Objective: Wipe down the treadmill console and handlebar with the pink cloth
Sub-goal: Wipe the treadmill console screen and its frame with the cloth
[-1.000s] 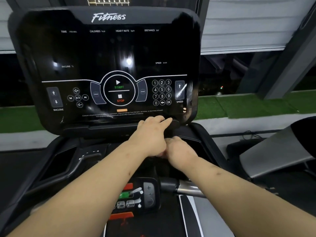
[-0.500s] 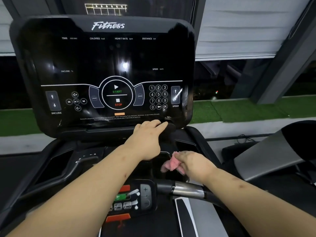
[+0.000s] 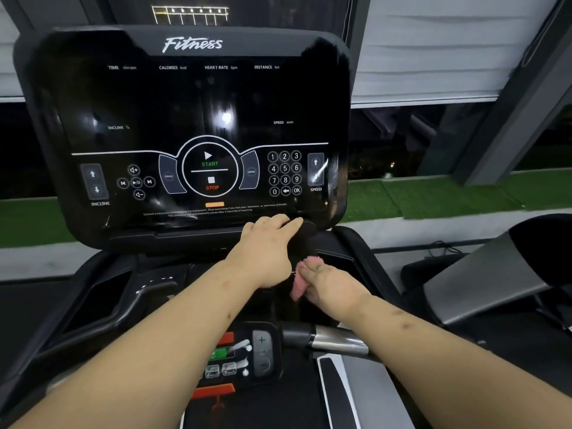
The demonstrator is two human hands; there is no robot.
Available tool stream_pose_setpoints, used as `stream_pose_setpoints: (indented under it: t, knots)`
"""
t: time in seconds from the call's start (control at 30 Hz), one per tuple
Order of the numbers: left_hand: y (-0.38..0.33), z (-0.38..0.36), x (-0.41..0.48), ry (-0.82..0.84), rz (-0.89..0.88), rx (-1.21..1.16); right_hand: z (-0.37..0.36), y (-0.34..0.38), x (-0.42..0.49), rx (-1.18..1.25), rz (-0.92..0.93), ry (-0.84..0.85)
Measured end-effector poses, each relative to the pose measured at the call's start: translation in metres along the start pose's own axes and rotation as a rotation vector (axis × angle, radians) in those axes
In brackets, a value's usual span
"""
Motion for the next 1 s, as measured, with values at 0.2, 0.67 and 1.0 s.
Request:
stream_pose_setpoints:
  t: [0.2,0.67,1.0]
  knots:
    - [-0.017,0.003,0.003,-0.020,0.076,0.001,-0.004,-0.013,-0.044,0.192,-0.128,0.069]
    - [-0.036,-0.004,0.019,-0.076,0.075,0.013,-0.010,-0.053,-0.085,0.207,-0.348,0.136]
    - [-0.048,-0.012,0.029,-0.117,0.062,0.044,-0.019,-0.054,-0.088,0.262,-0.368,0.124]
Point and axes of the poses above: each hand's wrist, its own x-axis towards the middle knuckle, its own z-axis out of the back of the hand, y = z × x, the point moved 2 cm from there along x, towards the middle knuckle, and after that the axes turned 12 degrees about y, right-handed, at the moved point
